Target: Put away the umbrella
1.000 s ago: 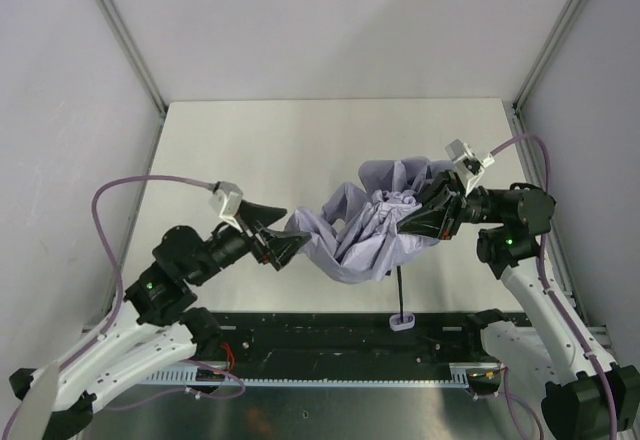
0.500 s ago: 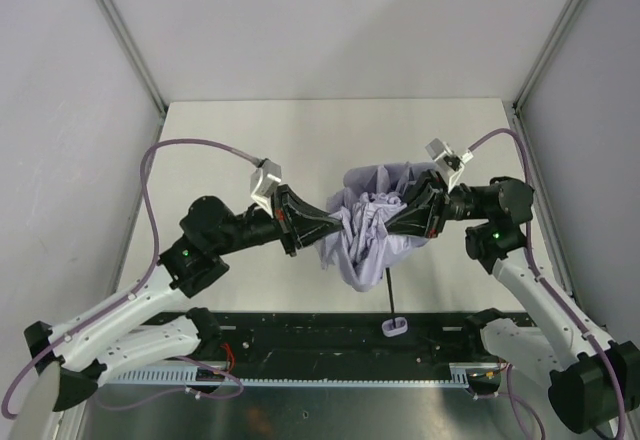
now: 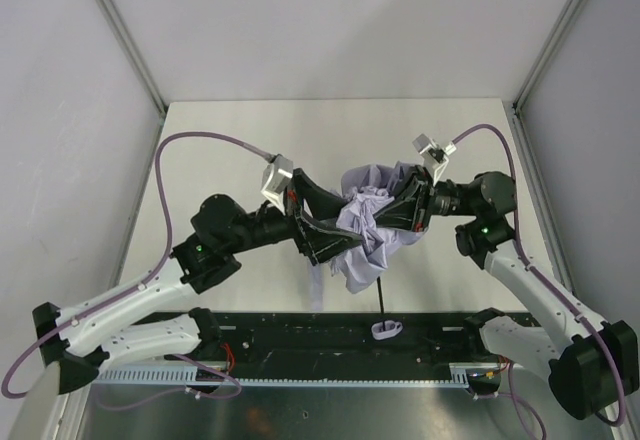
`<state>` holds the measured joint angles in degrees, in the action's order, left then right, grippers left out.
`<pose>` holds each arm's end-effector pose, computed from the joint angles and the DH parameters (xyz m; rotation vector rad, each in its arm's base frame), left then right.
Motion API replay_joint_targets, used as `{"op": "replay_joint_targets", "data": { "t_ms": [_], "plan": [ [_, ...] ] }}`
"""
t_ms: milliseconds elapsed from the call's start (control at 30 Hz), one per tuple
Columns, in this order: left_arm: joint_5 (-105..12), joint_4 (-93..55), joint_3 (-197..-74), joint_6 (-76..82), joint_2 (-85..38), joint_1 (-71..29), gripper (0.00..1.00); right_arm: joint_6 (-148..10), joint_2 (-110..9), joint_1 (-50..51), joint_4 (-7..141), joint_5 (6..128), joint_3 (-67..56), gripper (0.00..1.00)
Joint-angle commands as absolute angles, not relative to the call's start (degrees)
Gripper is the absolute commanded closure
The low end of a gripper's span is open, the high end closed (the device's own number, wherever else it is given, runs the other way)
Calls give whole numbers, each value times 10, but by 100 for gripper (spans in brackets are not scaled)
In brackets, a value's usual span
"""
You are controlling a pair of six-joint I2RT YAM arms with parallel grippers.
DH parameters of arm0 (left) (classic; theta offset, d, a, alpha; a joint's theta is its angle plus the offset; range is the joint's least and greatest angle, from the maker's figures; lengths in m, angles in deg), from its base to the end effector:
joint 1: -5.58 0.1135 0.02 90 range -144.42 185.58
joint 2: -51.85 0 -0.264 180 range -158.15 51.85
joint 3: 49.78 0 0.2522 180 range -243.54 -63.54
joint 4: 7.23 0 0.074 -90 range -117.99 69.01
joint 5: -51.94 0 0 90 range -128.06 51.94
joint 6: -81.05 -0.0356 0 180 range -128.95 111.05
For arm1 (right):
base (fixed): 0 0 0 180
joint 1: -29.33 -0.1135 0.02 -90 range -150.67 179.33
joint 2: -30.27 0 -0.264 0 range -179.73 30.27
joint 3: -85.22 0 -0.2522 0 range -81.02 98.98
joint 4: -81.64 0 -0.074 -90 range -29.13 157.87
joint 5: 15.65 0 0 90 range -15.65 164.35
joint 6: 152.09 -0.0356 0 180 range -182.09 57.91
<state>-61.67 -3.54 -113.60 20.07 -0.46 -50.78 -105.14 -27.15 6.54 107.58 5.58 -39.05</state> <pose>0.1037 -0.1816 0.4007 0.7257 1.3115 -1.5043 0.1800 0.1116 0.3642 -0.9750 1.3173 1.5926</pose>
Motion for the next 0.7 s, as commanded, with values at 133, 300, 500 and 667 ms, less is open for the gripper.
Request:
{"op": "replay_joint_targets", "data": {
  "t_ms": [133, 300, 500, 667],
  "plan": [
    [-470, -85, -1185, 206, -24, -512, 1, -1056, -240, 31, 1107, 64, -369, 100],
    [-403, -122, -1192, 220, -28, -514, 1, -1021, -227, 13, 1060, 71, -359, 100],
    [-328, -165, -1182, 241, -10, -517, 2, -984, -207, 10, 1007, 94, -351, 100],
    [-319, -179, -1187, 257, -19, -517, 1, -970, -209, 1, 988, 95, -346, 100]
  ]
}}
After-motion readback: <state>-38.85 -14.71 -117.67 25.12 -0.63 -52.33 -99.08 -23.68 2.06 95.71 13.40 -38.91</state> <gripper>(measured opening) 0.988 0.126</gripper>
